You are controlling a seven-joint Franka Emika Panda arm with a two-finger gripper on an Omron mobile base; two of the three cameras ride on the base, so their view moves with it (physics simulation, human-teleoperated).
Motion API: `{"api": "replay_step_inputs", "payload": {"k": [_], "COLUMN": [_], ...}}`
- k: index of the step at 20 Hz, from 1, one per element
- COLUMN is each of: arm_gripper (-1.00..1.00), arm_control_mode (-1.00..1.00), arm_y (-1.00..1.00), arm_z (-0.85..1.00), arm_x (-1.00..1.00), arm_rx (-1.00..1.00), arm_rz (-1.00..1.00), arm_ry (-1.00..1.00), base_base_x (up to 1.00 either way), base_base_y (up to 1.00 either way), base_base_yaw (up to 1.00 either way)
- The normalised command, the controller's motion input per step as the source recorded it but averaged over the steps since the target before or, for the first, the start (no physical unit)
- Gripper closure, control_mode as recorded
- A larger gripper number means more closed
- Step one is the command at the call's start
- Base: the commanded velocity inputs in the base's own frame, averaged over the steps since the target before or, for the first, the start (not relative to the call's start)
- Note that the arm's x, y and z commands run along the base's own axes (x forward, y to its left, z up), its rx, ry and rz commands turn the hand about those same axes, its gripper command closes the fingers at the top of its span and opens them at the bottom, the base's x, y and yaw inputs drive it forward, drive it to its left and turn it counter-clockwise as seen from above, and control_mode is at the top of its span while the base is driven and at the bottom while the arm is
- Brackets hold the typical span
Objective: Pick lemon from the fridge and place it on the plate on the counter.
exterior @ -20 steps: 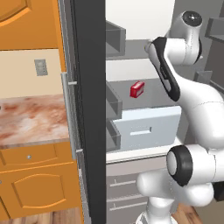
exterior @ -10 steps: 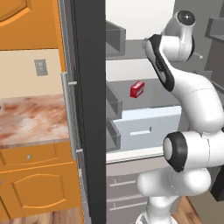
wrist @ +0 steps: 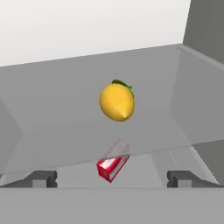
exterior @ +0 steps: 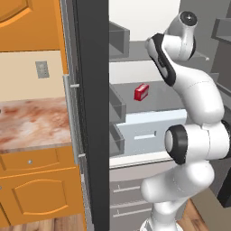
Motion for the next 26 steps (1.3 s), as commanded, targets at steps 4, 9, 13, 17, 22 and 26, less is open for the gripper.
{"api": "replay_step_inputs", "payload": {"k": [4,9,13,17,22,26], "arm_gripper": [-1.00,-1.00,-1.00,-1.00,-1.00,-1.00], "arm_control_mode": [-1.00,-1.00,-1.00,-1.00,-1.00,-1.00], "arm_y": [0.00,-0.03,-0.09,-0.10,-0.08,-0.09], "arm_z": [-0.06,-0.12,-0.06,0.00,-0.02,-0.03], "arm_x": [0.40,0.35,0.34,0.37,0.40,0.36], "arm_rx": [-0.01,-0.03,-0.02,0.00,0.00,0.00], "arm_rz": [0.03,0.01,0.00,0.00,0.00,0.01], "arm_ry": [0.00,0.01,0.00,0.00,0.01,0.02], "base_base_x": [0.00,0.00,0.00,0.00,0.00,0.00], "base_base_y": [0.00,0.00,0.00,0.00,0.00,0.00], "base_base_yaw": [0.00,0.00,0.00,0.00,0.00,0.00]}}
